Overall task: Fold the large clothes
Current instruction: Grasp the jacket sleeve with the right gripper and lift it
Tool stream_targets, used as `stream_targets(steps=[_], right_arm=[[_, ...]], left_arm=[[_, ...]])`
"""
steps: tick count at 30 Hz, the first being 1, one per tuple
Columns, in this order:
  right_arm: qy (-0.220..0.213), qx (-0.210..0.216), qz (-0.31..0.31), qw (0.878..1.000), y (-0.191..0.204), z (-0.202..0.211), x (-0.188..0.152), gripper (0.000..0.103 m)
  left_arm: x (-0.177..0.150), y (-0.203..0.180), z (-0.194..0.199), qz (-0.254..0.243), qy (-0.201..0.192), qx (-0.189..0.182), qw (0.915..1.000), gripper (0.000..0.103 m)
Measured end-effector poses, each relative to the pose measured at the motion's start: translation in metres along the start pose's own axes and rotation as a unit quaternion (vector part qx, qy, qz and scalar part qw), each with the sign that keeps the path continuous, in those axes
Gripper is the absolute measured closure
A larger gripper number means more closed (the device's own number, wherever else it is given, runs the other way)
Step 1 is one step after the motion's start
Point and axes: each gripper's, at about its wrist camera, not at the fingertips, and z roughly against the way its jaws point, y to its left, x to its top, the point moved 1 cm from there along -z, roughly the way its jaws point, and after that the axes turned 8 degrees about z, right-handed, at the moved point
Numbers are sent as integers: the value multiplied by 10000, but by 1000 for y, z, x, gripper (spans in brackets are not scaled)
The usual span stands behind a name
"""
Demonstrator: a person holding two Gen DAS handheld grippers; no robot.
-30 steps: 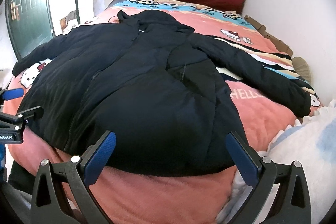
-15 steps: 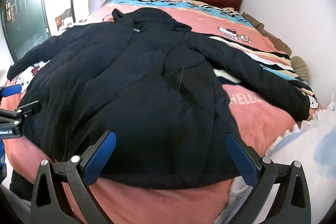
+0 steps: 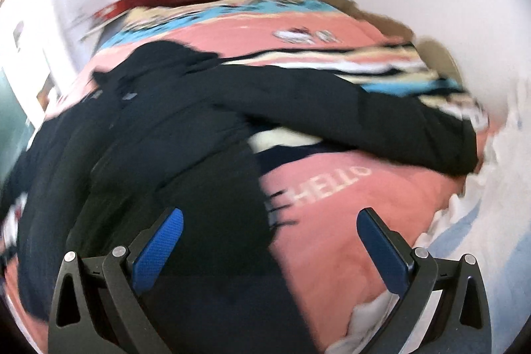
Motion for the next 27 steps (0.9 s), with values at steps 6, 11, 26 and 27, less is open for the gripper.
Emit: stream_targets(steps=[6, 11, 26, 27], right_arm=[[324, -294, -1090, 9931, -71, -52, 8, 1], [379, -317, -2296, 9720, -132, -82, 5, 1], [-409, 276, -4958, 8670, -233, -119, -7, 32], [-443, 280, -5020, 8633, -236, -120, -8, 35]], left_arm=[[13, 9, -15, 200, 105, 124, 9997, 0], [23, 12, -23, 329, 197, 209, 9990, 0], [27, 20, -14, 353, 105, 475, 9982, 0], [27, 20, -12, 351, 87, 486, 9982, 0]])
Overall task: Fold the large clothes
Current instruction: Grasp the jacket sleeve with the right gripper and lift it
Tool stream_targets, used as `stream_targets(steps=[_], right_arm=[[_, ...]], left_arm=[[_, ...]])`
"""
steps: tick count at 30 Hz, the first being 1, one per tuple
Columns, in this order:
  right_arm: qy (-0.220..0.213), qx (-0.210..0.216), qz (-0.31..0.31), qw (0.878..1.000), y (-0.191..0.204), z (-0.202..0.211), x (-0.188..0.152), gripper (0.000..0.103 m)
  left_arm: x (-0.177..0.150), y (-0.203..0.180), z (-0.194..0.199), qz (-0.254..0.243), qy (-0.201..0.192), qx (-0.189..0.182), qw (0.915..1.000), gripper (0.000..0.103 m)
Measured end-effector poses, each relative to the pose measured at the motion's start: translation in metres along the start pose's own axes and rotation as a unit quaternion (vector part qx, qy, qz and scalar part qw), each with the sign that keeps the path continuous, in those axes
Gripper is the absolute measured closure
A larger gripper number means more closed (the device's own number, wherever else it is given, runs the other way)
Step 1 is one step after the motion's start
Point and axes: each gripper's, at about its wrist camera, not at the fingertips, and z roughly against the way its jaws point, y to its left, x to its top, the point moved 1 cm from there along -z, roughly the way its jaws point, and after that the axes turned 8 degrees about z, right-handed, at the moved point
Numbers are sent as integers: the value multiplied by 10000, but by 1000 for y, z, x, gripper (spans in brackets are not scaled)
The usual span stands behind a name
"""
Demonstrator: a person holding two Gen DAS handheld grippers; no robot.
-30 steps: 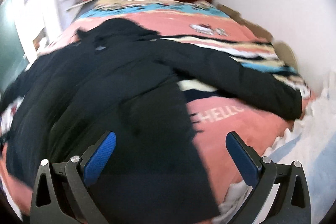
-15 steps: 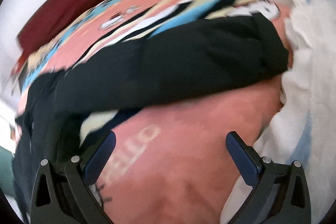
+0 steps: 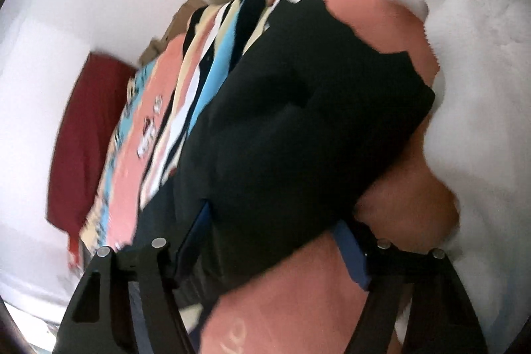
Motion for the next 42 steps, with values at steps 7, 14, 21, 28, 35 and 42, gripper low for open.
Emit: stream_targets(steps=[7, 14, 21, 28, 35, 42], right_arm=[[-144, 83, -37, 9999, -4, -1, 11, 71], [-381, 260, 369, 9983, 15, 6, 15, 92], [-586, 589, 952, 9920, 45, 28, 15, 94], [-871, 1058, 1960, 9710, 117, 63, 18, 95], [-1013, 1716, 3207, 9260, 217, 100, -6, 96], [-748, 2158, 4356, 8707, 300, 113, -76, 96]], left_arm=[[-4, 4, 18, -60, -145, 108, 9998, 0], [-6, 14, 43, 116, -342, 108, 9993, 0], [3, 11, 62, 152, -447, 49, 9989, 0], [9, 9, 60, 179, -459, -108, 9987, 0], [9, 12, 54, 285, -502, -231, 9981, 0], [13, 26, 46, 386, -616, -204, 9971, 0]])
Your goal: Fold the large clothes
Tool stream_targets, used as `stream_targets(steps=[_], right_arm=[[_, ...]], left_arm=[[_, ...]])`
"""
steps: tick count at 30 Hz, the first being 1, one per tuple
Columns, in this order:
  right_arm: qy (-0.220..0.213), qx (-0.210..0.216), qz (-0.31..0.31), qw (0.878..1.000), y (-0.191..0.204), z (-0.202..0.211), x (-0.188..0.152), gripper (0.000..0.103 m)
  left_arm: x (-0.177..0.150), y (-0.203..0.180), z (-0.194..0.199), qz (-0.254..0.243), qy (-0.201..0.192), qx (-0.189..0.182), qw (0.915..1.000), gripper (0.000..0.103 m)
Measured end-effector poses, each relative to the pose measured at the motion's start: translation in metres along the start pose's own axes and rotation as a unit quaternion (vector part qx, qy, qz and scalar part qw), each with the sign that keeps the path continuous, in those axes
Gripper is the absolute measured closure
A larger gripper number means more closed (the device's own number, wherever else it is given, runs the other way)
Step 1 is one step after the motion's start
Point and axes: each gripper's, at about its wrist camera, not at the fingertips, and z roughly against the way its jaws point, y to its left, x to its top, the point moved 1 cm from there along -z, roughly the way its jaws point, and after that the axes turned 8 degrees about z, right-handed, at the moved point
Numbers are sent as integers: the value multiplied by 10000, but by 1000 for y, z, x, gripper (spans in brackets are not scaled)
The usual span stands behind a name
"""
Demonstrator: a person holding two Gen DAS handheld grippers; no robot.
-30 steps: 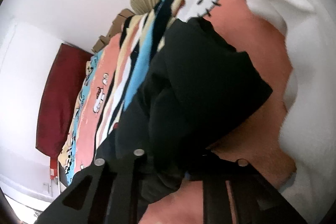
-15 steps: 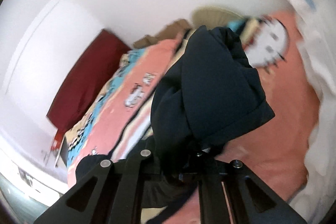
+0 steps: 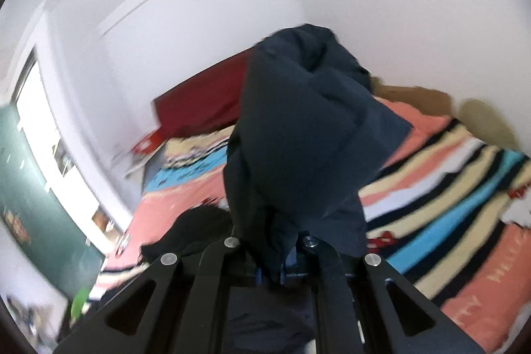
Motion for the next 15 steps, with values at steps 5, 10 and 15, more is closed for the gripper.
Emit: stream_targets(steps=[5, 10, 15], right_arm=[[396, 338, 651, 9965, 60, -30, -18, 96], [1006, 498, 1516, 9821, 123, -65, -61, 96], [1645, 723, 2121, 9606, 185, -96, -119, 96]], left_arm=[[6, 14, -10, 125, 103, -92, 9998, 0], [8, 29, -25, 251, 230, -78, 9994, 0], [9, 41, -37, 383, 210, 4, 9990, 0]])
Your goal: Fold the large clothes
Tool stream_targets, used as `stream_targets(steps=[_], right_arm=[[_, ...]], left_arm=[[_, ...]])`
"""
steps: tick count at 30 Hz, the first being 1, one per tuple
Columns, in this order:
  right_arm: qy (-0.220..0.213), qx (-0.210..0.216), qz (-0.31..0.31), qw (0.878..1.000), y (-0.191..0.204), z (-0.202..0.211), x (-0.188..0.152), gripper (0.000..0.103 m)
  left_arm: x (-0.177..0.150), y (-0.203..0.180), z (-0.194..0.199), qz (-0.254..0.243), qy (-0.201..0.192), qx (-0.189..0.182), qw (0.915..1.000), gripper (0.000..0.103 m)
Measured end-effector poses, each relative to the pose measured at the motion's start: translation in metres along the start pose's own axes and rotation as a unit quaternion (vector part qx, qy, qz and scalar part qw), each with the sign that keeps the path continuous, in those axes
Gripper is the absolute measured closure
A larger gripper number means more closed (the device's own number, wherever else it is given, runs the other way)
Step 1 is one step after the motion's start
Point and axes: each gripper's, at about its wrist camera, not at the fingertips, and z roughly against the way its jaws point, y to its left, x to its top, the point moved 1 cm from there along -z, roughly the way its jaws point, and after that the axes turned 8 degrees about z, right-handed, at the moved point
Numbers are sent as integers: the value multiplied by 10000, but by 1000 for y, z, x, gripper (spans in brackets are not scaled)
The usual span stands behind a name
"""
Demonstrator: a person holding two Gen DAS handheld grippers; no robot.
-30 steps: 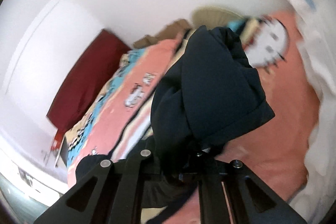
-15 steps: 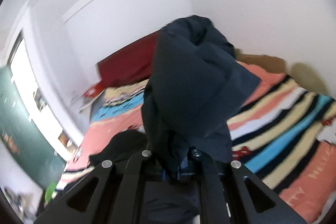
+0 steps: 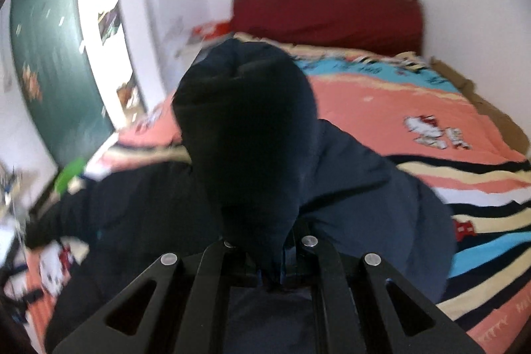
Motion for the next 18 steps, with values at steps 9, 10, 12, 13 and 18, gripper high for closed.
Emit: stream_targets(steps=[9, 10, 12, 13, 18], right_arm=[[946, 269, 754, 9923, 84, -62, -46, 95], [991, 273, 804, 9915, 91, -65, -50, 94], [1090, 297, 909, 9894, 102, -72, -52, 91], [1161, 277, 1004, 9878, 107, -77, -54, 90], [1317, 192, 1278, 9828, 120, -84, -55, 77]], left_arm=[[-6, -7, -11, -38, 26, -47, 10000, 0], [-6, -8, -11, -37, 17, -49, 10000, 0], [-8, -14, -9, -46, -43, -47, 10000, 0], [-8, -15, -8, -39, -53, -59, 10000, 0], [-8, -24, 0, -22, -21, -177, 9998, 0]])
